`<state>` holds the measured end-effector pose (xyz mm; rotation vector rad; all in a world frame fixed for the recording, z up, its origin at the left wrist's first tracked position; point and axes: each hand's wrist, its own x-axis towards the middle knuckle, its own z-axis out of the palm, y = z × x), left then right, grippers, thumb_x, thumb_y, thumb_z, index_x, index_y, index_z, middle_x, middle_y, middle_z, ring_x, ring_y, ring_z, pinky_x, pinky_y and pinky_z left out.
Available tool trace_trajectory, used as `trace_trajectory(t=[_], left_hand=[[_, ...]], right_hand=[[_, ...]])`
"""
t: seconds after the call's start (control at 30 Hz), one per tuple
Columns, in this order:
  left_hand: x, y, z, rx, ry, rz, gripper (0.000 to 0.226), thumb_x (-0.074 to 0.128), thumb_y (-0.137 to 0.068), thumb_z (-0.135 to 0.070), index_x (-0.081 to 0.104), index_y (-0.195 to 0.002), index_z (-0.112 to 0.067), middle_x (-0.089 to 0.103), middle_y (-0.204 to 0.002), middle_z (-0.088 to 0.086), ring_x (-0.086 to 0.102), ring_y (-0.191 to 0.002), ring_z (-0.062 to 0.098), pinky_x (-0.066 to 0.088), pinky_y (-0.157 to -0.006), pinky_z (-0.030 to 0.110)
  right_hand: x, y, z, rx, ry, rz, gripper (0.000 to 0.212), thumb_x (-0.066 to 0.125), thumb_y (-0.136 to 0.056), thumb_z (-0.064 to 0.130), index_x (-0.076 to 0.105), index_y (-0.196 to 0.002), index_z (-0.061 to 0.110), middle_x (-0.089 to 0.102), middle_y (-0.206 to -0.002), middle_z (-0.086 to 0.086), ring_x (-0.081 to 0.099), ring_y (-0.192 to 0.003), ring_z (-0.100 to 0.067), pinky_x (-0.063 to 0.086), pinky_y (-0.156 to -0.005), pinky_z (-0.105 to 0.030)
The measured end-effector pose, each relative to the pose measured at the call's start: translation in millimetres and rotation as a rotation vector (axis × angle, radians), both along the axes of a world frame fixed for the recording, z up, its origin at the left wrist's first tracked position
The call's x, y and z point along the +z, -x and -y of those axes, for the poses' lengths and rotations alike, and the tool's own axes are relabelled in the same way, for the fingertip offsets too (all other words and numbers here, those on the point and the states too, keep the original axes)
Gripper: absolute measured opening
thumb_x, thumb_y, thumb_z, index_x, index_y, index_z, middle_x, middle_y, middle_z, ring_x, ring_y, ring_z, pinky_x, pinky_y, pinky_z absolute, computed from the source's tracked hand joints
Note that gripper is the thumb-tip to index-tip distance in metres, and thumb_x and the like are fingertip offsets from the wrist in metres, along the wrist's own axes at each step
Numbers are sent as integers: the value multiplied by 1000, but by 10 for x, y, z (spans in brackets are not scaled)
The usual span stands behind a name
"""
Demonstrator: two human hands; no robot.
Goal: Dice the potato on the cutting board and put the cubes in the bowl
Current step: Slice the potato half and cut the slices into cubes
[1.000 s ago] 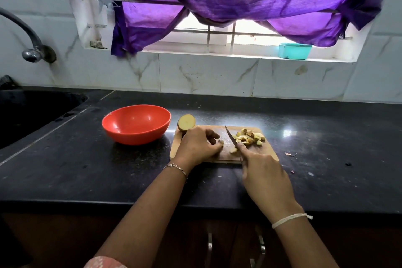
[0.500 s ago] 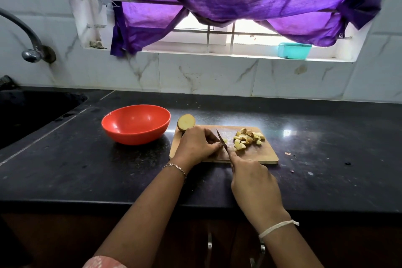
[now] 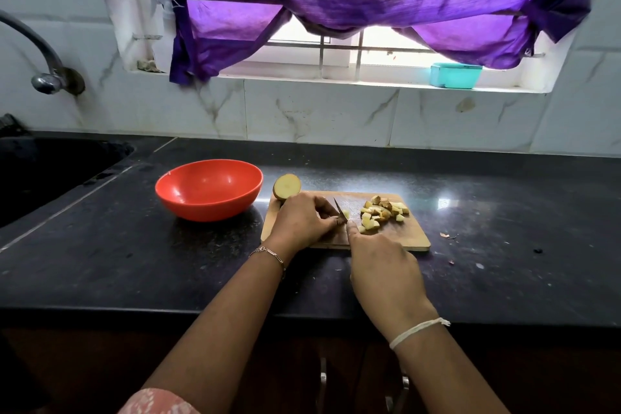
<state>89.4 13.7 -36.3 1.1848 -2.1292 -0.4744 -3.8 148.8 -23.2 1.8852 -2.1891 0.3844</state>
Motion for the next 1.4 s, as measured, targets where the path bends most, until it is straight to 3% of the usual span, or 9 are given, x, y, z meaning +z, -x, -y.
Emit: trace_trajectory(t=[0.1,0.27,0.47,0.57,0.73,0.87,1.0,1.23,1.4], left_hand=[[-3,7,-9,0,4,7,10,75,-81,-31,76,-88,-25,63,-77,-15,50,-61,-5,39,-60,5],[-4,23,-21,38,10,7,12,74,-80,-36,76,-89,-28,69,-84,-13,57,-72,1,32,-57,5],[-67,57,12,106,25,13,18,72,-81,-43,76,-89,-27,71,-91,-14,62,-90,4,47,-78,23],[-72,69,0,112,36,21,19,72,-80,-46,72,-83,-28,71,-93,-15,61,-92,4,46,-83,25],[-29,24,-11,165,35,-70,4,69,-87,-24,72,-85,-27,72,-92,-8,64,-88,12,47,-77,25],[-21,-67,45,316,88,-132,21,64,-87,-9,73,-102,-21,72,-99,0,65,-93,18,53,-82,32],[-43,-103,84,403,77,-55,26,63,-87,-11,69,-109,-23,67,-111,3,61,-103,22,51,-88,37],[-24,-93,50,433,59,126,35,62,-86,-41,64,-119,-28,57,-124,3,51,-117,25,43,-97,39],[-39,-50,46,381,116,255,33,54,-92,-40,63,-122,-29,55,-127,5,48,-118,26,40,-97,40]], right_hand=[[10,16,43,-6,-25,-9,50,33,-99,5,35,-147,20,61,-113,-7,60,-103,-25,50,-75,-34],[-5,62,72,6,-20,9,54,35,-99,7,28,-150,24,60,-114,-6,60,-103,-23,50,-78,-33],[-80,243,0,-26,78,135,54,40,-99,18,30,-147,41,60,-111,-5,61,-98,-23,50,-75,-35],[-51,309,-37,-15,137,199,51,43,-98,22,36,-144,43,56,-118,-4,61,-99,-26,51,-79,-38],[16,334,-127,-4,168,194,32,48,-97,34,59,-127,35,61,-109,0,61,-93,-21,50,-79,-34],[23,301,-187,10,117,147,22,50,-95,40,65,-104,27,59,-103,2,61,-92,-19,50,-77,-32],[17,344,-141,-4,107,105,22,47,-96,40,63,-103,27,60,-105,1,62,-92,-21,51,-76,-34],[28,513,-51,-76,108,113,23,49,-96,41,64,-105,26,61,-102,-3,63,-90,-24,46,-70,-32],[37,604,4,-105,117,269,21,55,-95,38,66,-103,22,67,-93,-7,62,-90,-28,43,-71,-33]])
